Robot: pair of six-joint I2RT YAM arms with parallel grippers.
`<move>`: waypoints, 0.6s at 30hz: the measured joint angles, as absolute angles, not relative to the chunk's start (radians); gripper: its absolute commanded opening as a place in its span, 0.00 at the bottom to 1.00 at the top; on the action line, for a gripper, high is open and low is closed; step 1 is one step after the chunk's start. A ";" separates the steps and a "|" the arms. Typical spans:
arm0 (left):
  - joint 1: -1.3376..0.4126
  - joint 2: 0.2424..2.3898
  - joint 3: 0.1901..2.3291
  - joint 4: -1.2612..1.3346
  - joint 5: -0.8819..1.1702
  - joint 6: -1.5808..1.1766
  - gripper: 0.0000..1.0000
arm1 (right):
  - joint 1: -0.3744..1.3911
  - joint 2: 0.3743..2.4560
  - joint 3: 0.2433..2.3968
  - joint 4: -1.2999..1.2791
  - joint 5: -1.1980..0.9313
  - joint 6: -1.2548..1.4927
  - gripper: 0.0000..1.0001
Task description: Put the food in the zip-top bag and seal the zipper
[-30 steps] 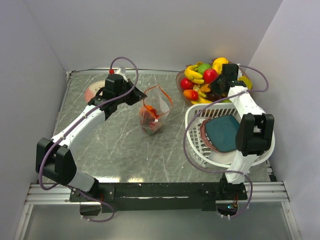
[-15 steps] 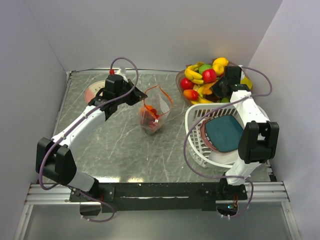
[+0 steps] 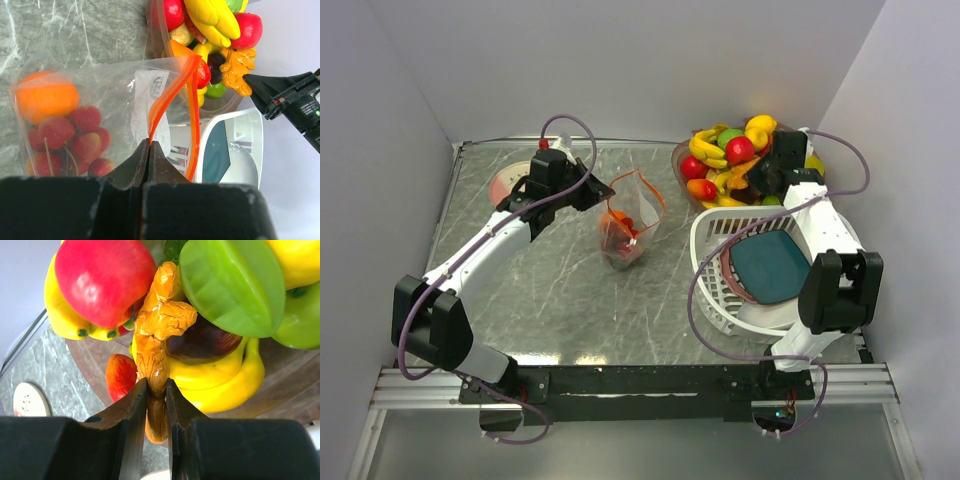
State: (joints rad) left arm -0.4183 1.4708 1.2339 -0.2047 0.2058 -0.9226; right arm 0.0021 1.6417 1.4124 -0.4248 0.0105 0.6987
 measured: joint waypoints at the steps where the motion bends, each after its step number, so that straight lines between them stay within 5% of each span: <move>1: -0.418 1.471 1.234 -0.205 0.206 -0.923 0.01 | 0.002 1.638 1.412 -0.428 0.013 0.696 0.11; 18: -0.419 1.484 1.234 -0.199 0.212 -0.930 0.01 | 0.002 1.597 1.380 -0.461 0.044 0.652 0.10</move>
